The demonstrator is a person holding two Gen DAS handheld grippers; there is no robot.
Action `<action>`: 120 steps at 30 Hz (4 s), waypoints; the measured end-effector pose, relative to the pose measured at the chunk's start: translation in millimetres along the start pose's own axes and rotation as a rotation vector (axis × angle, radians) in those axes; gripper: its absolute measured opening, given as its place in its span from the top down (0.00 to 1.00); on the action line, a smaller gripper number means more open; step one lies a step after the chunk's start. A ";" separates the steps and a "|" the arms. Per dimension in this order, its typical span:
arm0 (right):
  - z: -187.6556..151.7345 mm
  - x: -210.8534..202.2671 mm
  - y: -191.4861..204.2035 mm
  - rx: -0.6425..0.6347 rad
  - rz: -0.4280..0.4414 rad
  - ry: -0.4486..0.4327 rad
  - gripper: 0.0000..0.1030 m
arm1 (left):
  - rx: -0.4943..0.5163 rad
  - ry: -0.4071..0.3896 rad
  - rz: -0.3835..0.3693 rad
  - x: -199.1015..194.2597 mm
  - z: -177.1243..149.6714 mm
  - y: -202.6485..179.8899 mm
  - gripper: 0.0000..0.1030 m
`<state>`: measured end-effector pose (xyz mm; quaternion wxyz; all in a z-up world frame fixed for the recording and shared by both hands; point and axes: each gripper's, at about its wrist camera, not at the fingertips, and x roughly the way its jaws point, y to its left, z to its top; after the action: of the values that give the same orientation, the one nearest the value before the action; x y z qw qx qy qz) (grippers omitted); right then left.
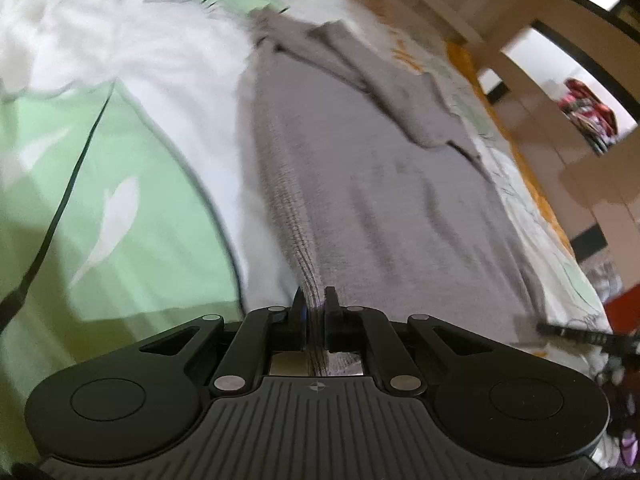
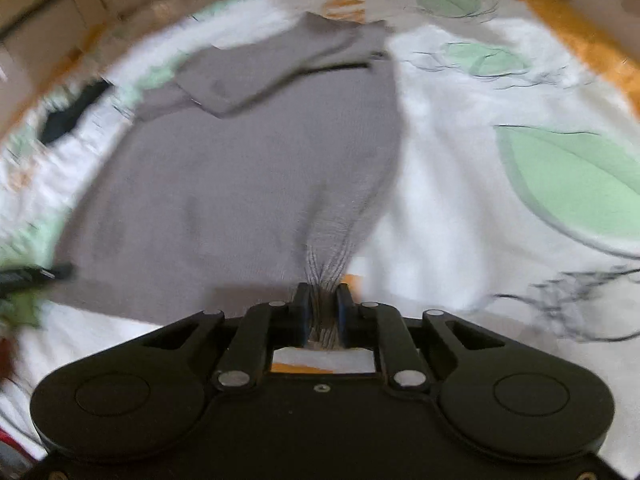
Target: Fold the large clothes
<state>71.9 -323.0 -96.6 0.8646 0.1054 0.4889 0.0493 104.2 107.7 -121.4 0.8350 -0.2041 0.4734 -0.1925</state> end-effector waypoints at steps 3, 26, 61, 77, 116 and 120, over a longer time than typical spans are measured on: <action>0.5 12.5 -12.4 0.057 0.034 0.075 0.79 | -0.012 -0.004 -0.004 -0.4 0.0 2.0 0.91; -26.8 28.2 168.6 -0.658 0.173 -0.122 0.40 | -0.103 -0.011 -0.068 3.7 -2.6 16.2 0.91; -27.5 66.3 184.9 -0.826 0.136 -0.149 0.91 | -0.120 -0.019 -0.105 4.0 -2.1 17.7 0.83; -16.0 56.9 168.1 -0.674 0.350 -0.021 0.70 | -0.124 -0.057 -0.109 6.7 -3.6 10.0 0.78; -3.4 28.1 119.9 -0.367 0.508 -0.006 0.35 | -0.115 -0.039 -0.120 5.9 1.6 3.6 0.47; 8.4 2.8 53.7 -0.139 0.283 -0.048 0.25 | -0.101 -0.027 -0.121 7.4 2.3 2.1 0.47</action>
<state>81.5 -271.4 -82.3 0.8655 0.1145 0.4439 0.2017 110.0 106.0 -126.7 0.8167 -0.2768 0.4581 -0.2157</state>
